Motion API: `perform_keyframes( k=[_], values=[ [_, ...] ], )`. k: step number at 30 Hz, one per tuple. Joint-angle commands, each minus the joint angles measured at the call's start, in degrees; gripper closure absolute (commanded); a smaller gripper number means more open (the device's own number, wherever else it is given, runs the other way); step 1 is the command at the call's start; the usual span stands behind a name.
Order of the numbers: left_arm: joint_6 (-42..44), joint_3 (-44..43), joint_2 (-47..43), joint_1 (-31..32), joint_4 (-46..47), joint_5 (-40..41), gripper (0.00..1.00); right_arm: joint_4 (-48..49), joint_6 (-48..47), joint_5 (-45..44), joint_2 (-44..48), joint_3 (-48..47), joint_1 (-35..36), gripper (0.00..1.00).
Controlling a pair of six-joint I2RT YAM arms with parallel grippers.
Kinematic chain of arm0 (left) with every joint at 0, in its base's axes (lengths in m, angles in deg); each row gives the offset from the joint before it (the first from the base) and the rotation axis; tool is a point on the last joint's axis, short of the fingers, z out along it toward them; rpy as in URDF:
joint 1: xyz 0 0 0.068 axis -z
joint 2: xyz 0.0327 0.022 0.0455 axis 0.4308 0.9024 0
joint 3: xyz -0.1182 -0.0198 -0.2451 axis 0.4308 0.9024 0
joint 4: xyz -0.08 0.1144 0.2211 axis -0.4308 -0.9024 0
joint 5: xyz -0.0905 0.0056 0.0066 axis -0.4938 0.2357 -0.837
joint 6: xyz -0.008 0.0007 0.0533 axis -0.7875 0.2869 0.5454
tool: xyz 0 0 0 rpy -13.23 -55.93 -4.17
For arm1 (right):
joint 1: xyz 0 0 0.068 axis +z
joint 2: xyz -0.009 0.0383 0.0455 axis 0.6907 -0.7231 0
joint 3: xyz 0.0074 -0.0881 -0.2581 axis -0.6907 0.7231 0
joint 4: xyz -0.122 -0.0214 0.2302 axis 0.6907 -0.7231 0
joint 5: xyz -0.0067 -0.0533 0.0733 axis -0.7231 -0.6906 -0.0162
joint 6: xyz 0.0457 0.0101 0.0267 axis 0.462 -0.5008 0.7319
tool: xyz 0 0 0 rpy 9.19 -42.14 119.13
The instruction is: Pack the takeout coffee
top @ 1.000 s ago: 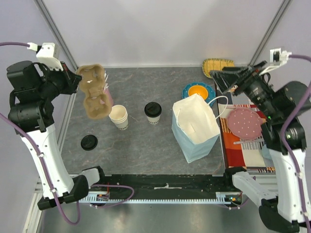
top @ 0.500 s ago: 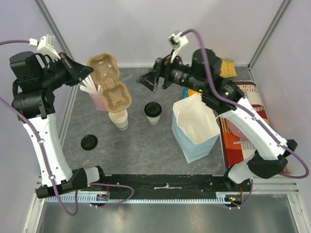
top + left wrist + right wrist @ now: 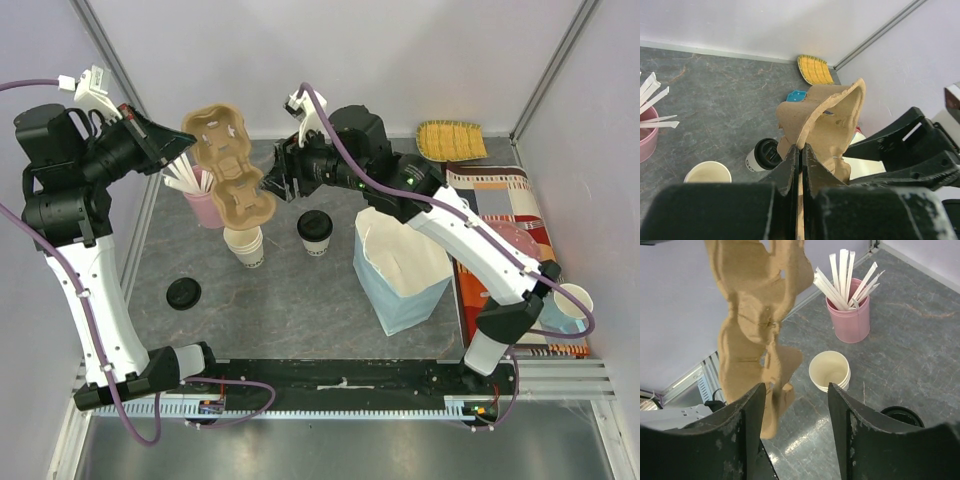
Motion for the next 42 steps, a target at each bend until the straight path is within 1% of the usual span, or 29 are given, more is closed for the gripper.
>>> perform_keyframes(
  k=[1, 2, 4, 7, 8, 9, 10, 14, 19, 21, 22, 24, 25, 28, 29, 32, 33, 36, 38, 39, 42],
  values=[
    [-2.4, -2.6, 0.1, -0.2, 2.1, -2.3, 0.98, -0.2, -0.8, 0.7, -1.5, -3.1, 0.6, 0.42],
    [-2.6, -2.5, 0.0, -0.2, 2.1, -2.4, 0.98, -0.1, -0.8, 0.3, -1.8, -3.2, 0.6, 0.46],
    [-2.8, -2.6, 0.0, -0.2, 2.1, -2.5, 0.98, 0.1, -0.8, 0.2, -2.2, -3.4, 0.6, 0.50],
    [-2.7, -2.4, 0.2, -0.2, 2.1, -2.4, 0.98, 0.7, -0.5, 0.5, -2.9, -3.6, 0.8, 0.64],
    [-2.8, -2.1, 0.1, -0.2, 2.2, -2.3, 0.98, 1.2, -0.3, 0.6, -2.9, -3.5, 0.9, 0.74],
    [-2.8, -2.0, 0.2, -0.2, 2.1, -2.2, 0.98, 1.4, -0.2, 1.0, -2.9, -3.4, 0.9, 0.77],
    [-2.9, -1.8, 0.2, -0.2, 2.4, -2.4, 0.98, 1.7, -0.2, 1.3, -2.9, -3.4, 0.8, 0.78],
    [-3.5, -1.2, 0.5, -0.2, 2.9, -2.9, 0.98, 2.4, -0.1, 1.8, -3.3, -3.4, 0.9, 0.68],
    [-3.6, -1.1, 0.7, -0.2, 3.0, -3.6, 0.98, 2.9, 0.2, 1.2, -5.1, -4.7, 1.3, 0.64],
    [-3.6, -1.0, 0.5, -0.2, 3.1, -3.7, 0.98, 3.0, 0.4, 0.7, -5.5, -5.0, 1.4, 0.68],
    [-3.5, -0.8, 0.4, -0.2, 3.1, -3.7, 0.98, 2.9, 0.5, -0.3, -5.5, -5.1, 1.5, 0.80],
    [-3.2, -0.6, 0.5, -0.2, 3.1, -3.9, 0.98, 2.6, 0.5, -1.7, -5.1, -5.1, 1.4, 0.96],
    [-3.2, 0.1, 0.5, -0.2, 3.1, -3.9, 0.98, 1.8, 0.0, -3.5, -4.7, -5.0, 1.5, 1.00],
    [-1.7, 2.1, 0.6, -0.2, 3.6, -3.6, 0.98, -0.2, -0.6, -5.9, -3.2, -4.2, 1.1, 1.00],
    [-0.1, 2.5, 0.5, -0.1, 3.8, -3.3, 0.96, -0.8, -0.6, -6.3, -2.8, -4.0, 0.5, 1.00],
    [3.6, 4.3, 0.6, 0.6, 3.7, -4.2, 0.77, -2.8, -0.9, -7.3, -0.9, -4.2, -1.3, 1.00],
    [4.8, 4.7, 0.7, 1.0, 3.7, -4.3, 0.69, -3.3, -1.1, -7.4, -0.4, -4.1, -1.9, 1.00],
    [9.6, 6.3, 1.0, 2.7, 3.7, -5.7, 0.55, -5.1, -1.4, -7.9, 2.2, -2.6, -4.8, 1.00],
    [11.8, 7.1, 1.0, 4.1, 3.9, -6.9, 0.49, -5.5, -1.2, -8.0, 4.9, -0.5, -6.9, 1.00],
    [12.7, 7.3, 1.0, 4.7, 3.9, -7.1, 0.41, -5.6, -1.0, -8.3, 5.7, 0.1, -7.6, 1.00],
    [16.0, 7.4, 1.2, 7.7, 3.8, -5.2, 0.32, -6.1, -0.8, -8.8, 8.9, 1.6, -9.9, 1.00]
  ],
)
